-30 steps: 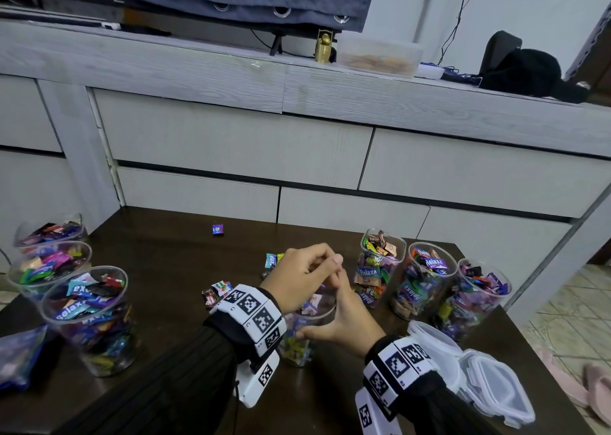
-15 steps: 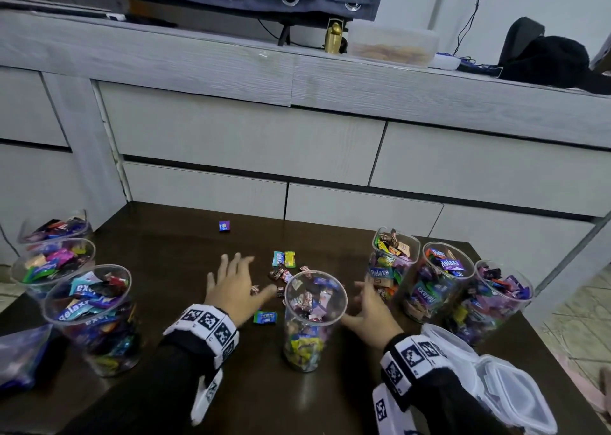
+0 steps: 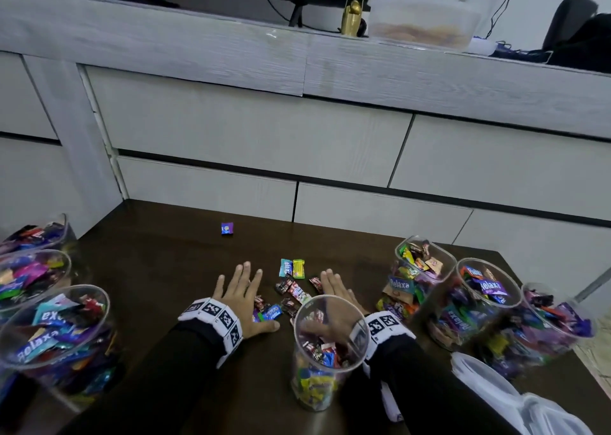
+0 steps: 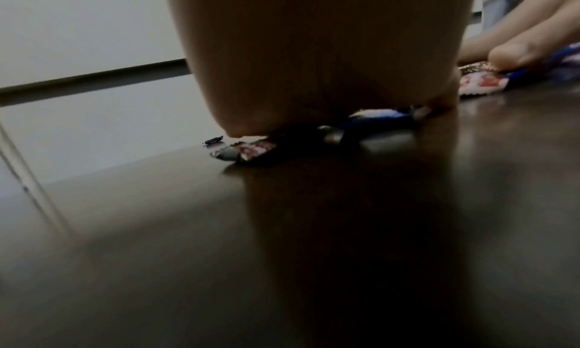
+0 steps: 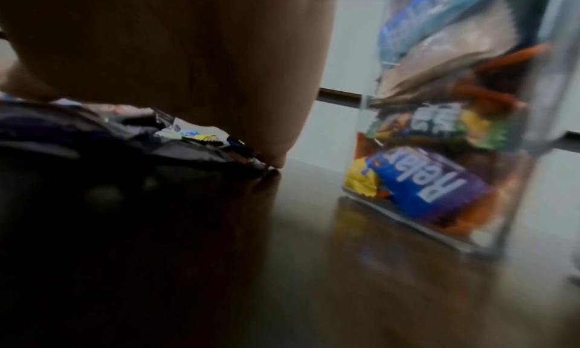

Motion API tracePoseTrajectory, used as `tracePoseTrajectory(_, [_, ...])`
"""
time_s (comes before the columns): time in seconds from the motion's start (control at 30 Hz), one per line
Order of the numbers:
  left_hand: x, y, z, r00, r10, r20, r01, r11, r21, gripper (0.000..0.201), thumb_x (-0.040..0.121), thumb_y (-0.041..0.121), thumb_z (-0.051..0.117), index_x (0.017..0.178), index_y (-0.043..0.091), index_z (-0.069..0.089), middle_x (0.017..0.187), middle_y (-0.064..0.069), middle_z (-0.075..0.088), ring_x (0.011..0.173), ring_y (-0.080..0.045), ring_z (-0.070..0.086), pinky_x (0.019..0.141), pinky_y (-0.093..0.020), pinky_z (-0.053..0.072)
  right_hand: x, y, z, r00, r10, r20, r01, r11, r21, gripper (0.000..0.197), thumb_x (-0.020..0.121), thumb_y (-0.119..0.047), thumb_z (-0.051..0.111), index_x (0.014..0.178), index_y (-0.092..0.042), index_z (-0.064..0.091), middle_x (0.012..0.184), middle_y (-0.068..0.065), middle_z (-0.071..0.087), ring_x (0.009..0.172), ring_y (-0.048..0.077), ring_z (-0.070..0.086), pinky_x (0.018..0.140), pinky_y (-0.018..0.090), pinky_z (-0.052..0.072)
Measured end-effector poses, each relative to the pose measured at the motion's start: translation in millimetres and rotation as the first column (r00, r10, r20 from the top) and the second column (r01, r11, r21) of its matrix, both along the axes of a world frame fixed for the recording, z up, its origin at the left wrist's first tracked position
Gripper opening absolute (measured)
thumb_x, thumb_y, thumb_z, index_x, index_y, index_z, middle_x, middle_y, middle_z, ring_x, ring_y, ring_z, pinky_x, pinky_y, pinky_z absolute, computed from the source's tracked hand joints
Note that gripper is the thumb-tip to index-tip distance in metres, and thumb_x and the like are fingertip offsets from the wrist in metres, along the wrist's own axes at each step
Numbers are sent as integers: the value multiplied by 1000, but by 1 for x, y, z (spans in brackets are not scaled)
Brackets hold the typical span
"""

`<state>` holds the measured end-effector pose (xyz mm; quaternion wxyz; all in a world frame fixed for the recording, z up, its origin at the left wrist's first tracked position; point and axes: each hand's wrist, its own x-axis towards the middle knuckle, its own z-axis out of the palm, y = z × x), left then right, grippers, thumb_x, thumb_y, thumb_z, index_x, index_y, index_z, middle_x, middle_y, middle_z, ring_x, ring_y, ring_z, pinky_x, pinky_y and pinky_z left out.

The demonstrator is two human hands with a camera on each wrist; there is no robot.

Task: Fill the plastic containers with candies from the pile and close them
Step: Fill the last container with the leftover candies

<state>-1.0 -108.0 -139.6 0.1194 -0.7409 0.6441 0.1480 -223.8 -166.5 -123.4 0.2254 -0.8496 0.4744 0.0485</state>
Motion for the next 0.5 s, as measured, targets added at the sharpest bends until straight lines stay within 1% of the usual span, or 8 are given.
tracePoseTrajectory(0.1, [-1,-12,5,991,-132,-15,132,991,17,123,76,84,45,151,16,-25,158,-8,-32,148,-24,-23,119,-49,-8,7,-8,3,993,116,-18,-116,993,-11,116,77,-69,57,150,-17,-15,158,0,-21,146,19,-17,118,45,-4])
tracePoseTrajectory(0.2, [-1,-23,10,967,-253,2,253,967,15,126,75,83,49,150,15,-25,157,-7,-33,147,-24,-24,119,-47,-8,18,-16,4,974,198,-110,-207,976,-73,115,76,-68,59,151,-19,-13,159,1,-19,146,24,-15,118,49,-1])
tracePoseTrajectory(0.3, [0,-31,12,926,-376,29,376,926,-8,128,73,84,51,151,15,-25,157,-7,-34,147,-24,-25,121,-46,-9,32,-27,2,953,238,-188,-258,962,-91,106,81,-64,58,152,-23,-9,160,1,-13,147,27,-9,116,55,3])
tracePoseTrajectory(0.37, [1,-36,12,897,-440,39,441,897,-20,126,74,84,48,151,15,-25,157,-8,-34,147,-24,-25,122,-47,-8,36,-30,-1,938,270,-218,-306,940,-152,95,84,-62,55,152,-23,1,160,2,-4,146,30,2,114,58,12])
tracePoseTrajectory(0.4, [0,-39,11,886,-462,39,463,886,-26,124,76,84,46,150,15,-25,157,-7,-32,147,-24,-24,122,-47,-7,37,-32,-1,931,282,-230,-330,922,-203,94,83,-65,53,151,-21,7,159,3,3,144,30,10,111,58,18])
tracePoseTrajectory(0.47, [-2,-43,10,875,-483,14,484,875,-32,119,79,82,42,151,14,-23,160,-4,-27,148,-22,-22,122,-46,-5,36,-33,-1,915,310,-258,-379,878,-292,93,80,-72,49,147,-16,19,153,7,18,135,30,26,103,52,30])
tracePoseTrajectory(0.5, [-4,-44,9,875,-483,-11,483,875,-42,116,80,81,41,152,14,-20,161,-2,-23,149,-20,-19,123,-45,-4,35,-33,0,907,327,-264,-403,856,-325,91,81,-72,47,145,-12,23,149,9,24,129,30,32,100,49,34])
